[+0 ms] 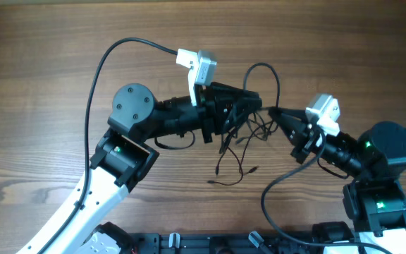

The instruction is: Untangle cables

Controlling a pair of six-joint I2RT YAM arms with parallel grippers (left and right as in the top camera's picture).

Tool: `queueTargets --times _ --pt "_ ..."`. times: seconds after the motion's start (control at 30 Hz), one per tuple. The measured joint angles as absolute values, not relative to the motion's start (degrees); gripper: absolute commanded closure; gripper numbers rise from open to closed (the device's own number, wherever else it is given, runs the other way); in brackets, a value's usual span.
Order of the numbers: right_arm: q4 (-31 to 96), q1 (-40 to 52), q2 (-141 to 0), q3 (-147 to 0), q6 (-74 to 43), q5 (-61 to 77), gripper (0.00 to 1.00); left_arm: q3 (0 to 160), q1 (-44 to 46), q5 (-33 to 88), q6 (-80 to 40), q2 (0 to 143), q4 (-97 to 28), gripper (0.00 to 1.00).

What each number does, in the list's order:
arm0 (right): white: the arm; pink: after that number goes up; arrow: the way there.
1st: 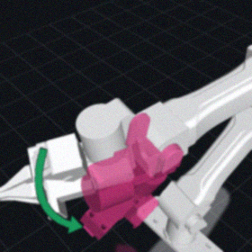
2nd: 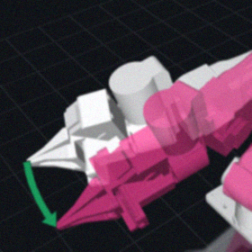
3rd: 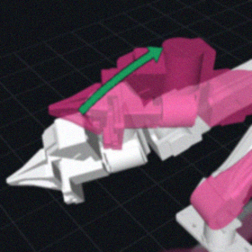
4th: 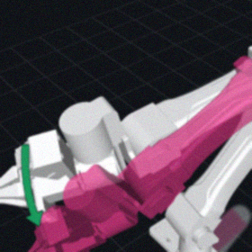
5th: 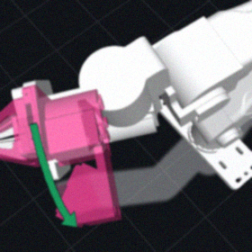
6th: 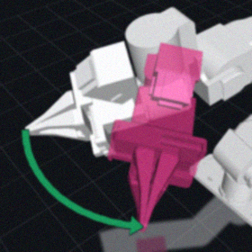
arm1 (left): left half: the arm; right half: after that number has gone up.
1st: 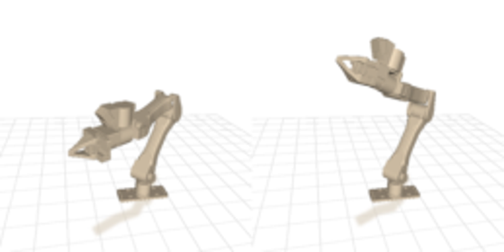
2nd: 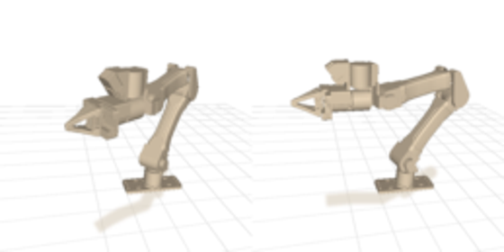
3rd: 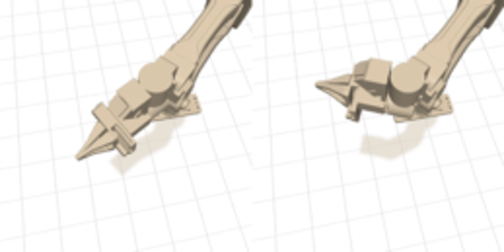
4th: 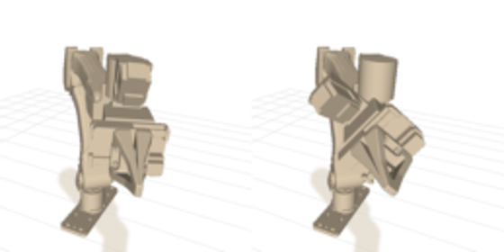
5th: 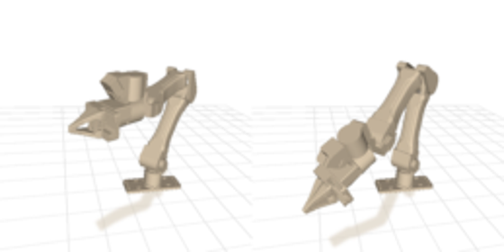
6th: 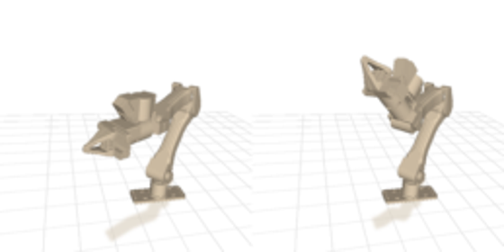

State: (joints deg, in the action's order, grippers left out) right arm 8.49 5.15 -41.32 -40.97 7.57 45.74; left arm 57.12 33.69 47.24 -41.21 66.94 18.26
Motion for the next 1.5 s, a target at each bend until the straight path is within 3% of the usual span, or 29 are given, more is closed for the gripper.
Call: queueTargets --times 0.07,0.13,0.27,0.5,0.7,1.0,1.03,1.07,1.1,1.13,1.3,1.33,1.4,1.43,1.47,1.5 --pt "7.88 5.15 -41.32 -40.97 5.13 39.86 0.96 57.12 33.67 47.51 -40.93 66.94 18.04 0.1" --pt "6.48 5.15 -41.32 -40.95 2.9 35.29 0.96 57.12 33.1 47.86 -40.93 66.94 16.25 0.01" --pt "1.85 5.15 -41.41 -40.95 -2.11 27.49 0.96 57.17 29.02 47.88 -41.06 66.94 9.47 0.0" --pt "0.71 5.15 -41.47 -40.95 -3.53 27.9 0.96 57.17 26.92 47.9 -40.77 66.94 7.05 0.01" --pt "-3.14 5.15 -41.54 -40.86 -7.35 37.26 0.96 57.17 26.94 47.9 -26.79 66.94 -1.34 0.0" --pt "-10.24 5.15 -41.54 -40.86 -16.69 38.59 0.96 57.17 31.73 48.36 -18.55 66.94 -6.87 0.0" --pt "-10.35 5.15 -41.54 -40.86 -16.88 38.59 0.96 57.17 33.17 48.36 -17.19 66.94 -6.87 0.04" --pt "-10.41 5.15 -41.54 -40.86 -16.93 38.59 0.96 57.17 34.04 48.36 -16.38 66.94 -6.87 0.18" --pt "-10.7 5.15 -41.54 -40.86 -17.3 38.59 0.96 57.17 34.85 48.29 -15.27 66.94 -6.87 0.63" --pt "-11.22 5.15 -41.54 -40.86 -18.0 38.59 0.96 57.17 35.27 47.97 -14.68 66.94 -6.85 0.96" --pt "-11.57 5.15 -41.54 -40.86 -18.09 39.42 0.94 57.17 35.24 38.92 -14.57 66.94 -5.02 0.96" --pt "-10.44 5.15 -41.52 -40.91 -17.3 39.18 0.76 57.14 35.11 37.36 -15.4 66.94 -3.92 0.96" --pt "-6.46 5.17 -41.52 -40.95 -15.07 37.3 0.58 57.14 34.3 35.79 -16.53 66.94 -1.72 0.96" --pt "-3.57 5.17 -41.54 -41.01 -13.47 35.53 0.41 57.14 33.67 35.35 -17.28 66.94 -1.08 0.96" --pt "1.04 5.15 -41.58 -40.97 -11.09 31.73 0.34 57.14 32.27 34.74 -18.28 66.89 -0.54 0.96" --pt "4.12 5.15 -41.58 -41.01 -9.45 28.32 0.17 57.14 31.16 34.28 -18.83 66.81 -0.4 0.96"
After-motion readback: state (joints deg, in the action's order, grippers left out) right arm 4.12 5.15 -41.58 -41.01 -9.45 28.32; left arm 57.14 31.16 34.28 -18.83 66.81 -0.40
